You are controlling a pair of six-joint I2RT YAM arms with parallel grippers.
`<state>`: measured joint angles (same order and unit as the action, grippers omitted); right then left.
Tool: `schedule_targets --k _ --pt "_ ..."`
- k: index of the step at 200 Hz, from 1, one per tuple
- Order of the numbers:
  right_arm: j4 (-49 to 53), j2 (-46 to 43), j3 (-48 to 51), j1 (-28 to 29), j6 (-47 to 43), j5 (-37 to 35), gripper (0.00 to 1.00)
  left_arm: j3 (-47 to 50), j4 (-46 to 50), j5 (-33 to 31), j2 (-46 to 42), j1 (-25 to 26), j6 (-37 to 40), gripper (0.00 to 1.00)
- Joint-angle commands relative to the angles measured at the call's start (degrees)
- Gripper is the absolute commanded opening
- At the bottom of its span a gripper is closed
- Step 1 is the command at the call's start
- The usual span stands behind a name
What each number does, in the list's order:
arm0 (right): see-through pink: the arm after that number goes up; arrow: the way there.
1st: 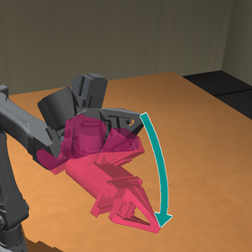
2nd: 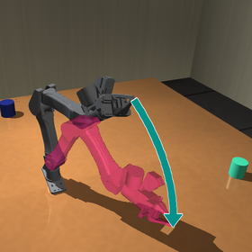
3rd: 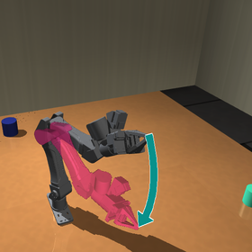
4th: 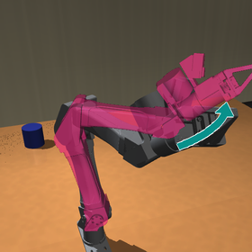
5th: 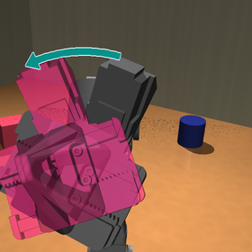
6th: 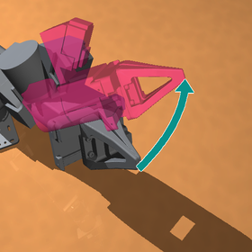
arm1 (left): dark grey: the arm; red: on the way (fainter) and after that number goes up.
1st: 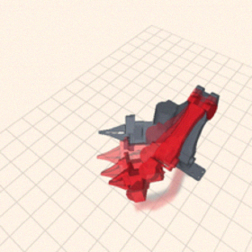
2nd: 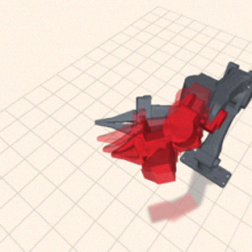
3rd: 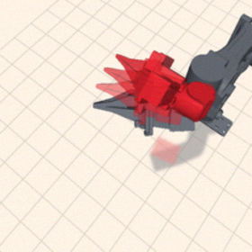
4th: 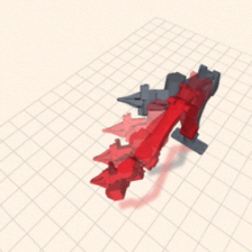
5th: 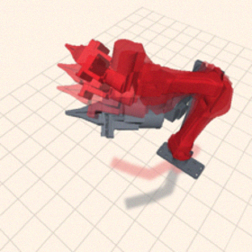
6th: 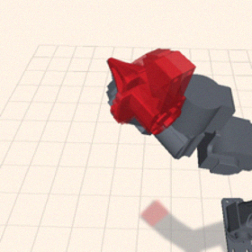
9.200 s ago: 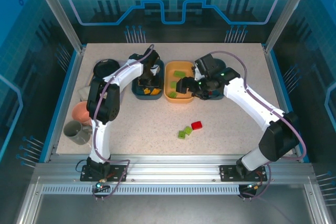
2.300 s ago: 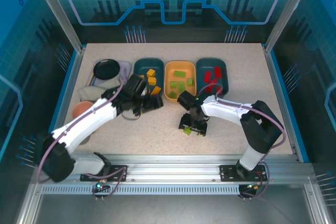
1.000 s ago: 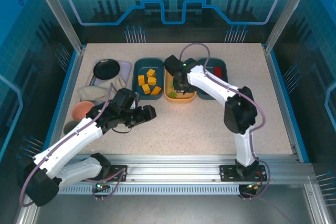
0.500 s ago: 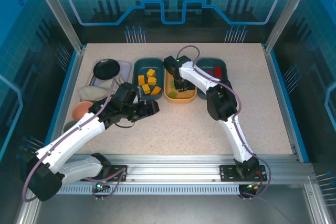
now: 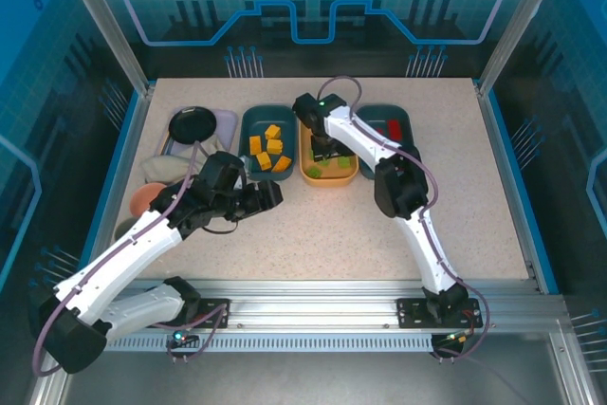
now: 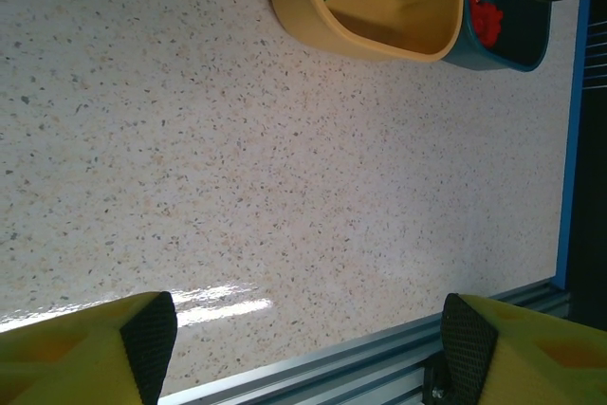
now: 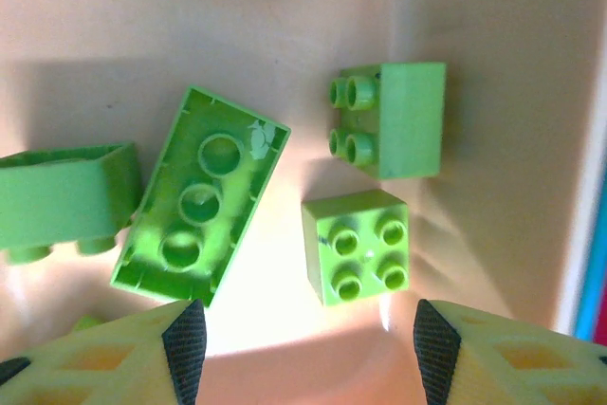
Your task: Sort the legos into containers by color
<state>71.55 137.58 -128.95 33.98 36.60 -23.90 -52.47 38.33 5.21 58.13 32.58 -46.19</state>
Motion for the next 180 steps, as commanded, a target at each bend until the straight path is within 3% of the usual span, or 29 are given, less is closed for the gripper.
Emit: schedule_targets --k 1,19,30,39,42,46,49,62,95,112,134,146,158,180 --pt "0.23 -10.83 -0.10 0.44 1.02 0.84 0.62 -2.01 4.33 -2.80 -1.95 -0.15 0.49 0.77" --pt "-5.30 -20.99 9.03 0.69 0.58 0.37 0.66 -2.88 7.29 -4.44 -3.39 -0.39 0.32 0.78" --pt "-12.65 -29.52 20.92 1.11 -1.01 0.40 0.72 -3.17 9.13 -5.37 -4.34 -0.56 0.19 0.83" --pt "-19.32 -37.83 30.00 1.57 -2.48 0.25 0.80 -3.17 10.67 -6.12 -5.12 -0.58 -0.16 0.90" --pt "-21.34 -40.50 33.49 1.69 -3.10 0.27 0.83 -3.13 11.11 -6.36 -5.39 -0.73 -0.32 0.97" --pt "-23.78 -43.91 37.48 1.82 -3.68 0.19 0.97 -2.96 11.67 -6.62 -5.75 -0.76 -0.43 0.99" --pt "-25.54 -46.07 40.24 1.80 -4.22 0.51 0.99 -2.84 12.19 -7.07 -6.02 -0.84 -0.63 0.99" --pt "-28.96 -55.17 49.80 1.48 -5.31 1.35 1.00 -2.21 14.26 -8.21 -7.18 -1.33 -1.48 0.99" --pt "-26.64 -71.97 65.11 1.89 -8.63 0.17 1.00 0.10 14.29 -10.25 -9.85 -1.75 1.07 0.99" --pt "-25.10 -77.54 69.11 1.38 -10.41 2.33 1.00 0.24 16.75 -18.09 -9.77 -1.74 1.53 0.99" --pt "-21.42 -80.06 70.95 0.31 -6.49 -5.83 1.00 1.44 23.21 -40.24 -9.44 -1.74 -6.19 0.99" --pt "-26.40 -82.83 76.02 -1.61 -8.02 -9.46 1.00 6.01 15.51 -45.40 -11.44 -1.81 2.64 0.99" --pt "-39.11 -86.80 85.90 -5.05 -15.13 -7.33 1.00 11.46 3.31 -45.78 -14.08 -1.82 16.66 0.99" --pt "-55.63 -91.94 98.36 -7.31 -19.41 -14.50 1.00 19.29 -12.36 -48.56 -15.20 -3.21 31.47 0.99"
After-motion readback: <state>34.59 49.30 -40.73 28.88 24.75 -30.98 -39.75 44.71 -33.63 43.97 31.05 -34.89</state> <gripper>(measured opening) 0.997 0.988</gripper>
